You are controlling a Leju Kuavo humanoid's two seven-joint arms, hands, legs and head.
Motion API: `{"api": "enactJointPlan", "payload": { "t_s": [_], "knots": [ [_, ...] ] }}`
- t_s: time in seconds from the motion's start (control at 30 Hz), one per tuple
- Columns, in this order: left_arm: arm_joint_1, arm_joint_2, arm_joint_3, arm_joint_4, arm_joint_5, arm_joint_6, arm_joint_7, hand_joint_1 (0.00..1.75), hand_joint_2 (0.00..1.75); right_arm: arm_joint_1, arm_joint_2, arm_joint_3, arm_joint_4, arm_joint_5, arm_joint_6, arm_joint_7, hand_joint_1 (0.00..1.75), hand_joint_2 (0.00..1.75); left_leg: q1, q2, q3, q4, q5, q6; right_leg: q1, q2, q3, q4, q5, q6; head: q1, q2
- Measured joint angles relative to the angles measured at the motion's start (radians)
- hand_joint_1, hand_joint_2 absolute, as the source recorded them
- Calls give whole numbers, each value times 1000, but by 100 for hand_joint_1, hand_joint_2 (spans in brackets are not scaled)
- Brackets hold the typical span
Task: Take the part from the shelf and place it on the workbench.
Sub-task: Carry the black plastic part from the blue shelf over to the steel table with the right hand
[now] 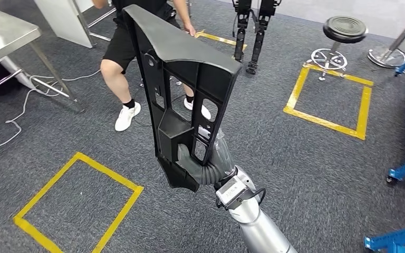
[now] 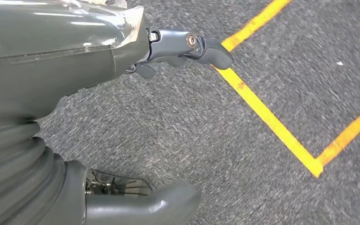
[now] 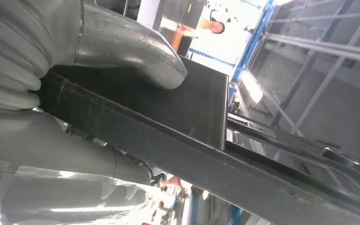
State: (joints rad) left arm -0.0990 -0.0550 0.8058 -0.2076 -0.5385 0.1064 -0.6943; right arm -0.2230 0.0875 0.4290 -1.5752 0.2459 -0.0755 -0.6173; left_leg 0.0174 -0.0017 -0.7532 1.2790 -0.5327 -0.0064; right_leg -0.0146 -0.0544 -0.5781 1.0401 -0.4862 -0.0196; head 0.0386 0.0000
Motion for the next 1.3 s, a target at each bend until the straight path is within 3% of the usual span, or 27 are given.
{"api": "enactJointPlan", "payload": {
  "t_s": [0.03, 0.1, 0.17, 0.23, 0.27, 0.33, 0.4, 0.47, 0.5, 0.53, 0.6, 0.67, 0.73, 0.77, 0.83, 0.9, 0.97, 1.0, 1.07, 1.1, 1.13, 1.2, 1.27, 1.3],
  "knots": [
    [-2, 0, 1, 0, -1, 0, 0, 0, 175, -2, 0, 0, -3, 1, 0, 3, 175, 175, -2, 6, 25, -51, 32, 6, 2, -11, 3, 0, -2, -1, 0, 0],
    [-7, 0, 2, -3, -3, 0, -1, 0, 175, -7, -1, 0, -11, 1, -1, 7, 175, 175, -12, 44, 94, -182, 86, 23, 7, -30, 9, -2, -8, 1, 0, 0],
    [-14, 0, 2, -6, -4, 0, -2, 0, 175, -8, -2, 0, -17, 1, -3, 9, 175, 175, -25, 70, 125, -244, 98, 36, 10, -46, 14, -5, -13, 7, 1, 0],
    [-14, 2, 4, -7, -4, 0, -2, 0, 175, -6, -4, -1, -19, 0, -5, 10, 175, 175, -28, 53, 130, -254, 97, 44, 12, -63, 21, -10, -16, 16, 0, 0],
    [-12, 2, 4, -7, -5, 1, -2, 0, 175, -6, -5, -1, -20, -2, -6, 10, 175, 175, -27, 43, 138, -264, 101, 48, 12, -57, 23, -7, -20, 20, 1, 0],
    [-11, 0, 5, -8, -5, 2, -3, 0, 175, -5, -9, -3, -22, -9, -9, 9, 175, 175, -20, 20, 157, -286, 112, 57, 13, -11, 4, 46, -46, 21, 2, 0],
    [-13, -5, 5, -7, -6, 2, -4, 0, 175, 0, -18, -7, -22, -14, -11, 9, 175, 175, -16, -6, 161, -292, 115, 62, 8, 36, -56, 166, -92, 15, 4, 0],
    [-12, -8, 5, -7, -7, 2, -5, 0, 175, 7, -27, -11, -21, -16, -12, 9, 175, 175, -15, -39, 161, -292, 114, 61, 3, 47, -111, 250, -111, 22, 5, 0],
    [-11, -10, 5, -7, -7, 2, -5, 0, 175, 9, -30, -12, -21, -17, -13, 9, 175, 175, -14, -55, 161, -291, 113, 60, 0, 49, -116, 241, -97, 31, 5, 0],
    [-9, -11, 5, -7, -8, 3, -5, 0, 175, 10, -32, -13, -21, -17, -14, 9, 175, 175, -13, -71, 162, -288, 111, 56, -4, 53, -101, 195, -69, 44, 5, 0],
    [-8, -14, 5, -7, -13, 5, -1, 0, 175, 10, -36, -15, -21, -17, -16, 8, 175, 175, -11, -100, 158, -274, 102, 43, -14, 80, -47, 63, -8, 63, 6, 0],
    [-8, -15, 5, -7, -21, 12, 4, 0, 175, 14, -39, -16, -21, -17, -19, 7, 175, 175, -10, -121, 150, -262, 94, 28, -16, 97, -18, -1, 16, 57, 6, 0],
    [-4, -16, 6, -7, -23, 19, 6, 0, 175, 18, -40, -17, -22, -18, -23, 5, 175, 175, -7, -133, 145, -261, 93, 19, -12, 84, -14, -1, 17, 40, 6, 0],
    [-2, -17, 6, -7, -23, 22, 5, 0, 175, 18, -39, -18, -22, -18, -25, 5, 175, 175, -5, -123, 143, -258, 91, 15, -12, 78, -13, -2, 19, 34, 6, 0],
    [-3, -16, 8, -7, -20, 23, 4, 0, 175, 19, -36, -18, -24, -18, -28, 5, 175, 175, -5, -68, 122, -211, 65, 7, -14, 61, -7, -6, 18, 22, 4, 0],
    [-6, -15, 9, -7, -19, 22, 3, 0, 175, 22, -34, -19, -26, -19, -30, 5, 175, 175, -5, -12, 61, -91, 8, -1, -11, 41, -2, -8, 13, 11, 2, 0],
    [-6, -15, 9, -7, -20, 20, 4, 0, 175, 23, -34, -21, -27, -21, -31, 7, 175, 175, -3, -1, -2, 18, -26, -4, -6, 18, 1, -7, 8, 5, 2, 0],
    [-4, -15, 9, -7, -21, 20, 5, 0, 175, 24, -34, -22, -27, -22, -32, 8, 175, 175, -3, 0, -10, 24, -17, -2, -4, 7, 3, -7, 5, 3, 2, 0],
    [-4, -14, 9, -7, -21, 19, 6, 0, 175, 25, -33, -22, -29, -23, -32, 9, 175, 175, -7, 14, 37, -75, 45, 10, 1, -15, 10, -8, -1, 2, 2, 0],
    [-4, -13, 9, -7, -22, 19, 6, 0, 175, 25, -31, -22, -32, -23, -32, 9, 175, 175, -13, 37, 74, -146, 74, 20, 3, -25, 14, -8, -4, 3, 2, 0],
    [-6, -11, 9, -7, -22, 19, 6, 0, 175, 25, -31, -23, -34, -23, -32, 9, 175, 175, -19, 58, 105, -204, 93, 29, 6, -35, 18, -9, -7, 5, 3, 0],
    [-8, -9, 9, -8, -24, 19, 7, 0, 175, 25, -30, -23, -38, -24, -33, 9, 175, 175, -29, 80, 127, -249, 98, 41, 9, -53, 23, -11, -13, 12, 3, 0],
    [-5, -7, 9, -8, -25, 18, 7, 0, 175, 27, -29, -25, -40, -25, -33, 9, 175, 175, -30, 56, 132, -260, 101, 48, 9, -70, 32, -17, -17, 22, 3, 0],
    [-3, -7, 9, -8, -24, 18, 7, 0, 175, 28, -28, -25, -41, -25, -33, 9, 175, 175, -27, 44, 140, -271, 105, 52, 9, -60, 35, -15, -21, 27, 4, 0]
  ]
}}
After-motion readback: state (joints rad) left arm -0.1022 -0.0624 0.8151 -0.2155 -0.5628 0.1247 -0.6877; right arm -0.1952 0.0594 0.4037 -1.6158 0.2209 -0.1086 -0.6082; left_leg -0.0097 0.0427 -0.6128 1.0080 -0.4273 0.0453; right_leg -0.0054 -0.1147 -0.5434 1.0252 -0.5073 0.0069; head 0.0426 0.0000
